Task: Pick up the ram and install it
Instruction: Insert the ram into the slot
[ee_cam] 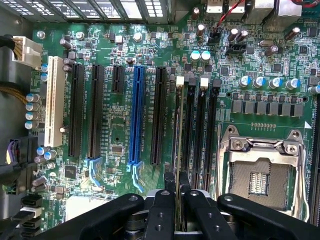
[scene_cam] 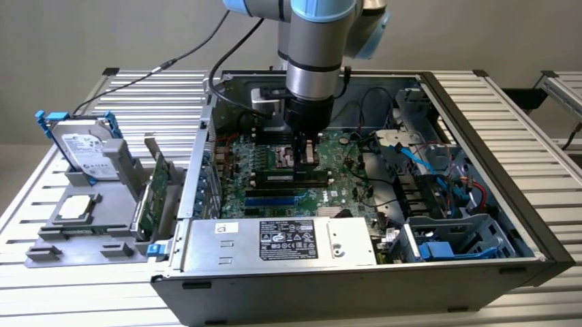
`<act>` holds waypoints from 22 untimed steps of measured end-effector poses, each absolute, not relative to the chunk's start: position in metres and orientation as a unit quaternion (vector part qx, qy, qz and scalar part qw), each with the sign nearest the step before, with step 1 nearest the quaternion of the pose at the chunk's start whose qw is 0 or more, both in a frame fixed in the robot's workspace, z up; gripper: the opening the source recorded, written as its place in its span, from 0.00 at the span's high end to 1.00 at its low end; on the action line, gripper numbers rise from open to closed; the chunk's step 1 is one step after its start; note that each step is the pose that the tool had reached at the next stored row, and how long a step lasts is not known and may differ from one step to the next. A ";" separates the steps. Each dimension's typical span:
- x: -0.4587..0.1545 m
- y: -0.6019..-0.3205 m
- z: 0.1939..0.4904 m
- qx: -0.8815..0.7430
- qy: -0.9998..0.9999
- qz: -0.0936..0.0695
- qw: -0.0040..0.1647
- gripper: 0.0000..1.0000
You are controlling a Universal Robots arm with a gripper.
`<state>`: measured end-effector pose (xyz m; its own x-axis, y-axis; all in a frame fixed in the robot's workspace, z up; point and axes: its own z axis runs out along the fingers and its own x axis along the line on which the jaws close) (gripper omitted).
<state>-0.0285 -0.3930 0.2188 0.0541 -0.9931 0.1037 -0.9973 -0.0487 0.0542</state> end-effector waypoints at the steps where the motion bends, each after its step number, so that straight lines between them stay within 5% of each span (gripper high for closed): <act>1: -0.028 -0.393 0.218 0.724 -0.687 0.019 0.056 0.86; 22: -0.029 -0.388 0.222 0.725 -0.686 0.021 0.058 0.86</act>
<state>-0.0286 -0.3885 0.2217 0.0572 -0.9923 0.1101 -0.9972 -0.0514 0.0546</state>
